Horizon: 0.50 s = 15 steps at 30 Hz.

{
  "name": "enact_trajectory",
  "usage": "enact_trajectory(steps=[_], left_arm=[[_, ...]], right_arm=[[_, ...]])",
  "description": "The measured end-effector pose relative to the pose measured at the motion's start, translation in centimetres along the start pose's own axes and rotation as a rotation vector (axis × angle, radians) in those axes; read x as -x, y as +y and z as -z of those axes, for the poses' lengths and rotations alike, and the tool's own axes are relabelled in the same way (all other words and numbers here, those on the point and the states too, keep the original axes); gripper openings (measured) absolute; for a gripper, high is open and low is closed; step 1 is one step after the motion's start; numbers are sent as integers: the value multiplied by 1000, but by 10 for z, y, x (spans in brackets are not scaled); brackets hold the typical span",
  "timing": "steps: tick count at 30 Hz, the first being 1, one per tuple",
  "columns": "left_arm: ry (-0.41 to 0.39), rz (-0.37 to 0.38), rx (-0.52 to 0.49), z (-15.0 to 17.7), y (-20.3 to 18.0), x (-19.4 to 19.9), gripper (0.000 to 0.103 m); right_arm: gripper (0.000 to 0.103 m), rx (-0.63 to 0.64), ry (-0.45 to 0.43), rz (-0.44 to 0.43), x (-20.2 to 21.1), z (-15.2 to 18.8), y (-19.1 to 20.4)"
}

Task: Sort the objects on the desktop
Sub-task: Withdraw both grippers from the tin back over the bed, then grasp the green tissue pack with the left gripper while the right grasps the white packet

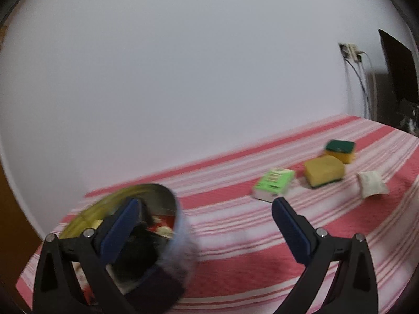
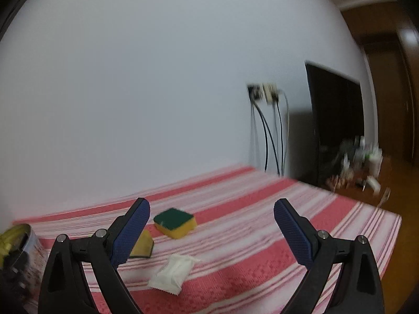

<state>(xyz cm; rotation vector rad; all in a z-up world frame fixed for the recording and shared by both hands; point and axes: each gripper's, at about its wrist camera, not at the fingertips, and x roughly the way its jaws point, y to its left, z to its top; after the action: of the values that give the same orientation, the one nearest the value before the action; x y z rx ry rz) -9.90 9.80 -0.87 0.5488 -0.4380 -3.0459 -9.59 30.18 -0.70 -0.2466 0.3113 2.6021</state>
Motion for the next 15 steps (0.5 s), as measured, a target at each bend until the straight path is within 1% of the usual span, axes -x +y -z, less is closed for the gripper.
enact_trajectory(steps=[2,5,8,9,10,11,12,13,15], left_arm=[[30,40,0,-3,-9,-5,102],[63,48,-44,-7,-26,-14,102],[105,79,-68,-9,-40,-22,102],[123,96,-66,-10,-41,-25,102],[139,103,-62,-9,-44,-29,102],[162,109,-50,-9,-44,-33,102],[174,112,-39,-9,-42,-35,102],[184,116,-28,-9,-40,-35,102],[202,124,-9,-7,-37,-36,102]], right_arm=[[97,26,44,19,-7,1,-3],[97,53,129,3,-17,3,-3],[97,99,254,-45,-30,11,8],[97,96,310,-75,-38,14,12],[96,88,347,-102,-44,16,15],[92,78,391,-135,-51,18,18],[83,70,450,-174,-60,21,23],[77,65,495,-191,-68,24,26],[67,74,584,-184,-84,32,35]])
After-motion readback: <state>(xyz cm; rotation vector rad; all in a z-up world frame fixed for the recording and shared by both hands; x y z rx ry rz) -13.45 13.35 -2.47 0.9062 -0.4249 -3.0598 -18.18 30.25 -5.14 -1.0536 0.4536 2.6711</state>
